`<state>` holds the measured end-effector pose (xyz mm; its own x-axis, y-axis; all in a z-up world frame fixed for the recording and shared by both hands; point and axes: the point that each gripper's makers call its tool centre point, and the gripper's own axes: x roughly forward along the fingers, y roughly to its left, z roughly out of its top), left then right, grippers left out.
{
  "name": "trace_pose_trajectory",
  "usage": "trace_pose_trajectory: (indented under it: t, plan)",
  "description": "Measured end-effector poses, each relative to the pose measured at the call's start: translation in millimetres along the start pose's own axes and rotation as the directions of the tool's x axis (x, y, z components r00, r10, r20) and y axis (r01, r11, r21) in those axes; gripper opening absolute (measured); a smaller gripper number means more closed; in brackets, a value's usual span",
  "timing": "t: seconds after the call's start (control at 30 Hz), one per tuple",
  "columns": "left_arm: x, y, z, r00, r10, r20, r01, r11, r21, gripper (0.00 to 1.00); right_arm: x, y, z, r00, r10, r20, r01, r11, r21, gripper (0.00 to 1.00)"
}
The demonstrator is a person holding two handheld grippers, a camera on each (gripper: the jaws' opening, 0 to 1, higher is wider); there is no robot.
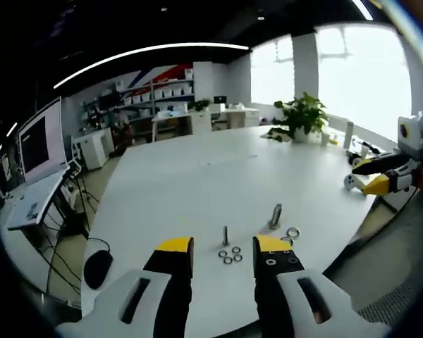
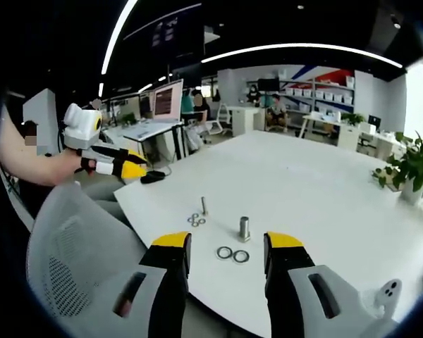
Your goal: Place the washer onto the threaded stud by aligning its center hole with the stud, sliding it down to the base, and recovering from edge contact or off-axis alignment until the washer reaches the visible bottom stop.
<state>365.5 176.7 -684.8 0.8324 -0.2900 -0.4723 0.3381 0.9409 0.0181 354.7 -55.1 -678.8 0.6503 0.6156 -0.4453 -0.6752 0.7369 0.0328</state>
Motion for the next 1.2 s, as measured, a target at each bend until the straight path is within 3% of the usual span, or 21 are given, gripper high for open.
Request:
trace_pose_trajectory:
  t: [0.2, 0.3, 0.4, 0.63, 0.73, 0.9, 1.2]
  plan:
    - [-1, -1.1, -1.6, 1.0, 0.009, -0.01, -0.009, 1.0, 0.01, 0.31, -2, 1, -0.7, 1.0, -0.004, -0.002, 0.004, 1.0, -0.023, 0.43]
    - [-3, 5.1, 6.9, 0.999, 0.027, 0.024, -0.027, 1.0, 0.002, 0.3, -1, 0, 1.3, 1.0, 0.0, 0.001, 0.0, 1.0, -0.019, 0.43]
    - [3, 8.4, -6.0, 0.999, 0.024, -0.037, -0.026, 0.998, -0.049, 0.33, -1, 0, 2.2, 1.0, 0.005, 0.006, -0.005, 1.0, -0.01, 0.43]
    - [8, -3.4, -13.7, 0.996, -0.005, -0.091, 0.006, 1.0, 0.006, 0.33, -3, -2, 2.3, 1.0, -0.005, 0.011, 0.005, 1.0, -0.019, 0.43]
    - [13, -4.7, -31.6, 0.983, -0.042, -0.179, 0.035, 0.999, -0.041, 0.33, -2, -3, 1.8, 1.0, 0.001, 0.007, -0.001, 1.0, 0.005, 0.43]
    - [18, 0.8, -39.6, 0.972, -0.06, -0.227, 0.033, 0.992, -0.118, 0.35, -2, 2, 2.4, 1.0, 0.008, 0.008, -0.008, 1.0, -0.021, 0.42]
    - [43, 5.9, -46.9, 0.946, -0.091, -0.311, 0.038, 0.984, -0.174, 0.31, -2, -2, 2.8, 1.0, 0.002, 0.01, -0.002, 1.0, -0.006, 0.42]
